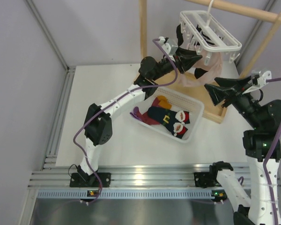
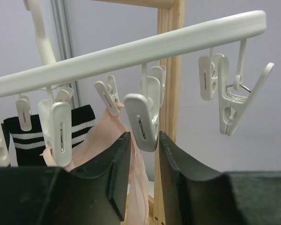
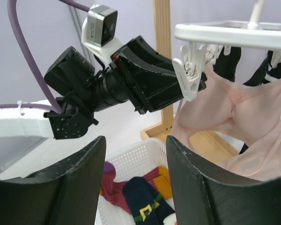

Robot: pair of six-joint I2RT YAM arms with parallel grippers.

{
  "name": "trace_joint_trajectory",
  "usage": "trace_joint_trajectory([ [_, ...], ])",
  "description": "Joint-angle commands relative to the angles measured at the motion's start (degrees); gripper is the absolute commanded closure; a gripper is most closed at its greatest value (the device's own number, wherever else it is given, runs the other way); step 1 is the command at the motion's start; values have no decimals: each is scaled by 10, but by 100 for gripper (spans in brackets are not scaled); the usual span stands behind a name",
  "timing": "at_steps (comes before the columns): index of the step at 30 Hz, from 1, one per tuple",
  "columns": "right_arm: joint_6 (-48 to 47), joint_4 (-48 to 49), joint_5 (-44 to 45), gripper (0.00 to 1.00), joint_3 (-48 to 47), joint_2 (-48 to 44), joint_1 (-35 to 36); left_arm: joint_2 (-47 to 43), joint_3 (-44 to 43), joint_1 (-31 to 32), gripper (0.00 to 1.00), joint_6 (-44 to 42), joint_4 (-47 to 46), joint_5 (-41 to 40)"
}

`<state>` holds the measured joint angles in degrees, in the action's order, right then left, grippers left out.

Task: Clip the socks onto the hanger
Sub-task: Open the clamp at the hanger.

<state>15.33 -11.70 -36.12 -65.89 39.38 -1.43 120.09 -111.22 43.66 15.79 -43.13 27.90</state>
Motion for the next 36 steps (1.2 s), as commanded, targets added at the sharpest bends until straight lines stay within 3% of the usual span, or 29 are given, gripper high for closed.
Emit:
trace_joint_trajectory([
  [1, 32, 61, 27, 47, -15, 15, 10, -51, -7, 1, 72, -29, 26, -8],
  [11, 18, 46, 88, 52, -38, 34, 59, -93, 19, 1, 95, -62, 60, -8],
  [15, 24, 77, 109, 50, -55, 48, 96, -101, 7, 1, 100, -81, 110, -4],
  [24, 36, 88, 133, 52, -111, 122, 207, -127, -3, 4, 100, -140, 237, -21],
  [30, 41, 68, 282, 41, -117, 149, 234, -131, -18, 9, 100, -153, 288, -35],
  [36, 23, 88, 417, 39, -115, 154, 257, -129, -43, 14, 100, -153, 330, -41],
])
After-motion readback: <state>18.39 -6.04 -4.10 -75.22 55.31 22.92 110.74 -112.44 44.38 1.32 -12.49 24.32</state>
